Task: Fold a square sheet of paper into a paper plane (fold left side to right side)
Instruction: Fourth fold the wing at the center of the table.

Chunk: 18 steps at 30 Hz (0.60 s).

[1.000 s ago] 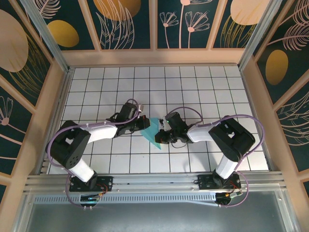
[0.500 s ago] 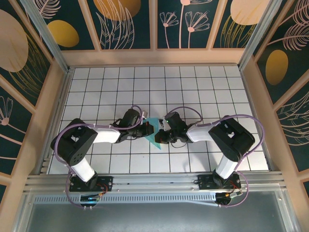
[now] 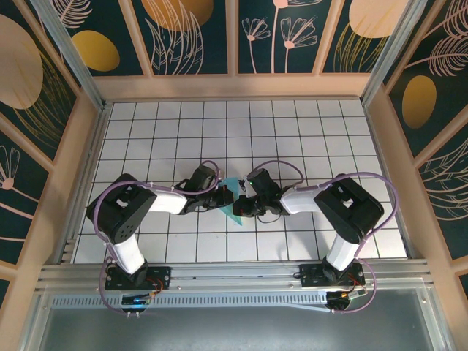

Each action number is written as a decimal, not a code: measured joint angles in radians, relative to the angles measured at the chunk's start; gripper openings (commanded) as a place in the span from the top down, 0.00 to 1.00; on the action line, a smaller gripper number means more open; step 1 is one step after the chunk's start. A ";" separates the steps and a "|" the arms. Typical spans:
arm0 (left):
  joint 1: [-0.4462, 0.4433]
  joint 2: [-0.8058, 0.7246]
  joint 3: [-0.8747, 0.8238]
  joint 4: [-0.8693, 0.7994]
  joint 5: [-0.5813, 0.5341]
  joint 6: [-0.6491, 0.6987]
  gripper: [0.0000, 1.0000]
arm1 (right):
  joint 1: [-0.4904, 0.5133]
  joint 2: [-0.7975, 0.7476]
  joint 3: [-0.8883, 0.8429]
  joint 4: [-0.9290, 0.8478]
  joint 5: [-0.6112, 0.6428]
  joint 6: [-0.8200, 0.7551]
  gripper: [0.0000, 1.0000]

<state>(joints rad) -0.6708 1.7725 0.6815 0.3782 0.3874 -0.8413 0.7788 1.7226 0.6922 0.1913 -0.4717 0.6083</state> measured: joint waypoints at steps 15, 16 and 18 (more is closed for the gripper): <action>0.003 0.017 0.022 -0.005 -0.003 0.007 1.00 | 0.001 0.000 0.002 -0.007 0.003 -0.034 1.00; 0.006 0.017 0.023 -0.007 -0.003 0.011 1.00 | 0.001 0.000 0.002 -0.007 0.003 -0.035 1.00; 0.023 0.020 0.028 -0.009 -0.007 0.019 1.00 | 0.001 -0.001 0.002 -0.007 0.003 -0.039 1.00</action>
<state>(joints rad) -0.6479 1.7927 0.7097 0.3695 0.3805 -0.8219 0.7799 1.7218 0.6937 0.1841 -0.4683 0.5697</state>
